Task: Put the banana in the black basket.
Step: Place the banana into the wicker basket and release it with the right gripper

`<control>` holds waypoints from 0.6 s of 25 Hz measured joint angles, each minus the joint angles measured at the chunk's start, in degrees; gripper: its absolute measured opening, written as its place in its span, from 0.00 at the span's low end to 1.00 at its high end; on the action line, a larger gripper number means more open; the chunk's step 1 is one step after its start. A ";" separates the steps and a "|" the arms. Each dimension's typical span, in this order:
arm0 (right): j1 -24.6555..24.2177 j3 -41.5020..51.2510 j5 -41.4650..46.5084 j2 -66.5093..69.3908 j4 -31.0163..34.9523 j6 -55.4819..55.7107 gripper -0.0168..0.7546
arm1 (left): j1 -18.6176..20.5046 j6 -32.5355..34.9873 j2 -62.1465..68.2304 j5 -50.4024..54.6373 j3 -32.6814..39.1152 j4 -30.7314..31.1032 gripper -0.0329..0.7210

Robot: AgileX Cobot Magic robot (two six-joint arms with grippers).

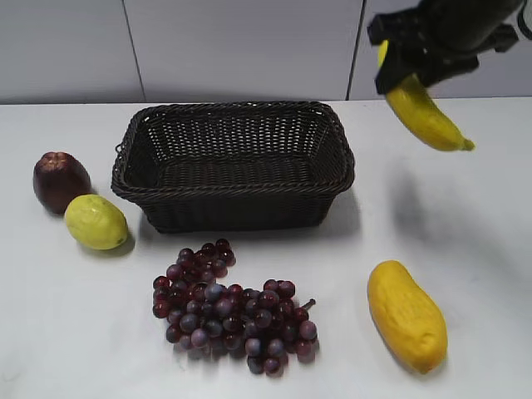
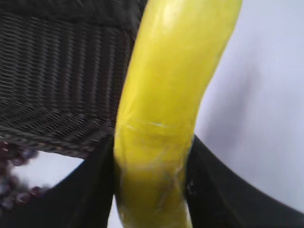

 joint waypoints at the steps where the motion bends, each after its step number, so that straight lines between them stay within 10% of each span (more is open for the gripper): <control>1: 0.89 -1.78 0.00 0.59 0.21 -0.18 0.47 | 0.00 0.00 0.00 0.00 0.00 0.00 0.35; 15: 11.96 -14.53 -10.48 16.38 6.21 -21.36 0.47 | 0.00 0.00 0.00 0.00 0.00 0.00 0.35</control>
